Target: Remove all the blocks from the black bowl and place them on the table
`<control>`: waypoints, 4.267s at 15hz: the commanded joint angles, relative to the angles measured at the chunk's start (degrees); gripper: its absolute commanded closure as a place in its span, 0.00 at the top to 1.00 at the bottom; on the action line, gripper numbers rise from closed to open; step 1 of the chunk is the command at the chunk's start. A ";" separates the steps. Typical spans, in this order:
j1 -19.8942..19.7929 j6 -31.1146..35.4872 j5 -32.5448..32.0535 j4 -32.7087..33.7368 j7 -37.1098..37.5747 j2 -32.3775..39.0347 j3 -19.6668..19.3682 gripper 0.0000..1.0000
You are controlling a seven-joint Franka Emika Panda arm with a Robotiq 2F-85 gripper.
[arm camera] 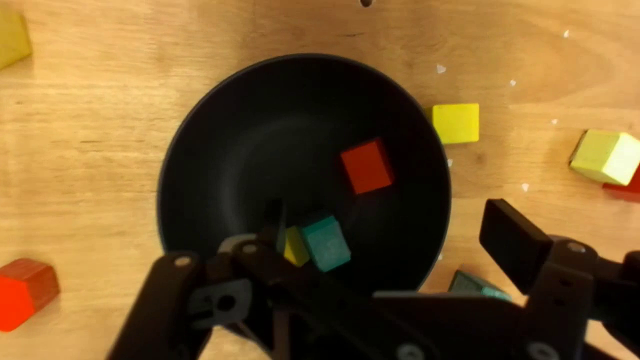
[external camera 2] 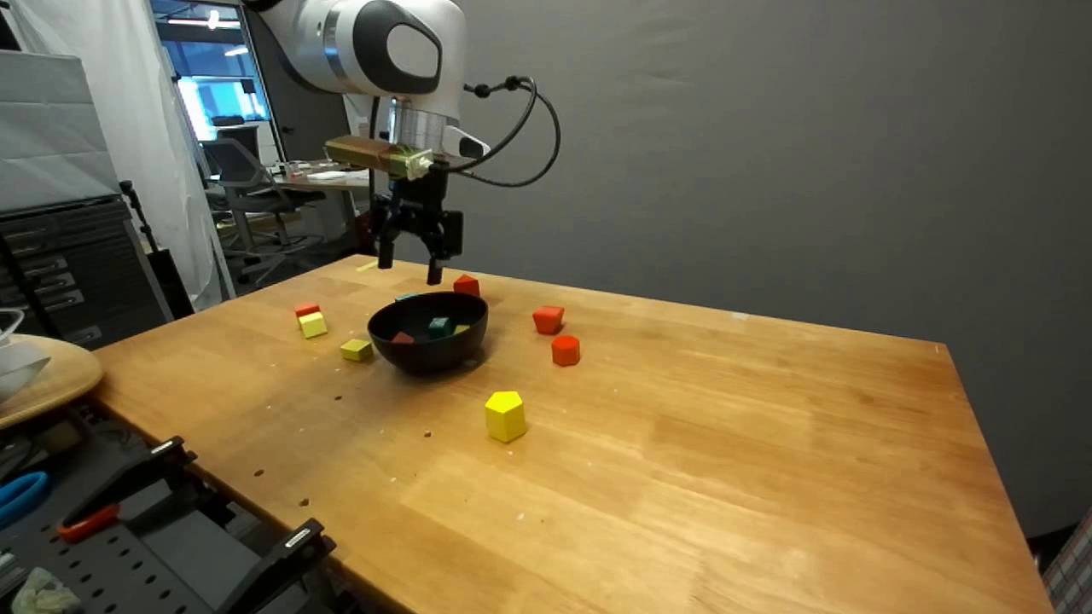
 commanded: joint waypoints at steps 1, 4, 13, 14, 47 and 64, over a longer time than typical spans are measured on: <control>-0.33 -0.13 0.05 -0.28 -0.32 0.21 0.53 1.00; 0.55 2.53 -1.16 -1.07 3.27 0.89 -0.18 1.00; 4.84 20.09 -6.63 -6.94 15.62 3.13 -2.22 1.00; 6.09 21.53 -9.61 -6.97 18.20 3.71 -3.38 1.00; 5.49 24.49 -12.71 -20.27 17.68 -10.00 -2.49 0.25; 0.49 29.84 3.23 -41.28 7.33 -20.52 -2.71 0.25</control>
